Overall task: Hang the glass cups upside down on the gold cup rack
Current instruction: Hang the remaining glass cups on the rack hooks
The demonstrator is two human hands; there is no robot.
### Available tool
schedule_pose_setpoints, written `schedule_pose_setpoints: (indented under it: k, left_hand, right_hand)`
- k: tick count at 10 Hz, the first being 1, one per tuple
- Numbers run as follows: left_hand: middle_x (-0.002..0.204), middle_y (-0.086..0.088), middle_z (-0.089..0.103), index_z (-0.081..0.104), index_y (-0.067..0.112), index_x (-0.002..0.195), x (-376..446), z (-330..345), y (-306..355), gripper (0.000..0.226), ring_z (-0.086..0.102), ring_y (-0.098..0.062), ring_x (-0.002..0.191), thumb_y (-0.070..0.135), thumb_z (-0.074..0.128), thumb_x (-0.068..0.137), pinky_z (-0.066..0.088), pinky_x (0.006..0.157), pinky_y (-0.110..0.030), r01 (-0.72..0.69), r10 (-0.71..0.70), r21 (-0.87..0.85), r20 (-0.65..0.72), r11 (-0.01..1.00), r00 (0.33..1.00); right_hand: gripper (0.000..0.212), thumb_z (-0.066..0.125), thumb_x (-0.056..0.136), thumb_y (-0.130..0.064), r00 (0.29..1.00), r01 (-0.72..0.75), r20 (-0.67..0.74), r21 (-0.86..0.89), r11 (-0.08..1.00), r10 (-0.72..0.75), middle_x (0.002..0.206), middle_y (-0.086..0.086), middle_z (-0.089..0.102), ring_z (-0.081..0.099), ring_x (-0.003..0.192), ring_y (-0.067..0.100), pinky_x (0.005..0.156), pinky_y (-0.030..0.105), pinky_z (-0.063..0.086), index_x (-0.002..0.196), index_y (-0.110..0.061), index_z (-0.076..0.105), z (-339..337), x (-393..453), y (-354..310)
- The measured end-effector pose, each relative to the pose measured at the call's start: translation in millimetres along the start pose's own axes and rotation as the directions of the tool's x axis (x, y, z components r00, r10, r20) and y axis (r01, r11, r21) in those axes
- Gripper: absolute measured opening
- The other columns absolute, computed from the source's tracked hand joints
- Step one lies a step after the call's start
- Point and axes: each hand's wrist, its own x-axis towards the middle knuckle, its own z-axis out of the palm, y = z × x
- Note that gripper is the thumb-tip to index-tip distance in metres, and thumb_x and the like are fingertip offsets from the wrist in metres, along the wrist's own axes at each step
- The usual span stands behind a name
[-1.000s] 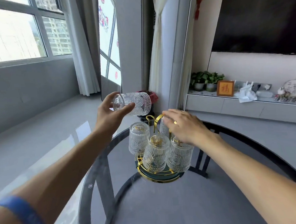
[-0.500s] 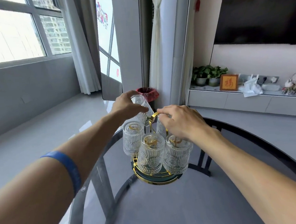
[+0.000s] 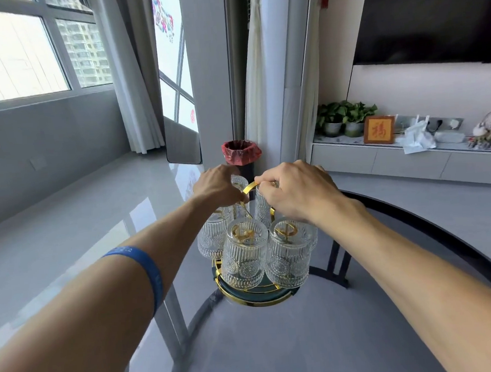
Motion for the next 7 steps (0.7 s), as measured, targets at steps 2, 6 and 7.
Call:
schedule_pose_setpoints:
  k: [2,6,7]
  left_hand:
    - [0.132,-0.005,0.061,0.056,0.026,0.132,1,1,-3,0.071,0.058,-0.026,0.112,0.035,0.086,0.068,0.044,0.078,-0.030,0.009,-0.010,0.003,0.033,1.000,0.999]
    - [0.135,-0.012,0.057,0.049,0.020,0.137,-26,-46,4,0.074,0.053,-0.021,0.111,0.028,0.084,0.073,0.041,0.087,-0.030,-0.094,0.095,-0.264,-0.008,0.960,0.995]
    - [0.131,-0.011,0.060,0.052,0.022,0.135,-48,-66,3,0.063,0.056,-0.019,0.110,0.027,0.079,0.079,0.044,0.085,-0.030,-0.152,0.113,-0.298,-0.145,0.942,0.983]
  right_hand:
    - [0.034,0.044,0.084,-0.036,1.000,-0.004,0.002,0.032,0.999,0.004,0.051,-0.015,0.045,0.048,0.055,0.017,0.068,0.037,0.036,0.098,-0.031,0.074,2,-1,0]
    - [0.053,0.039,0.092,-0.017,0.985,-0.008,0.172,-0.021,1.000,0.011,0.144,-0.003,0.051,0.056,0.112,0.023,0.098,0.043,0.041,0.140,-0.040,0.042,6,-5,7]
    - [0.057,0.035,0.098,-0.019,0.970,0.034,0.244,-0.062,0.998,-0.018,0.159,-0.007,0.023,0.030,0.140,0.026,0.113,0.047,0.026,0.149,-0.040,0.021,2,-12,13]
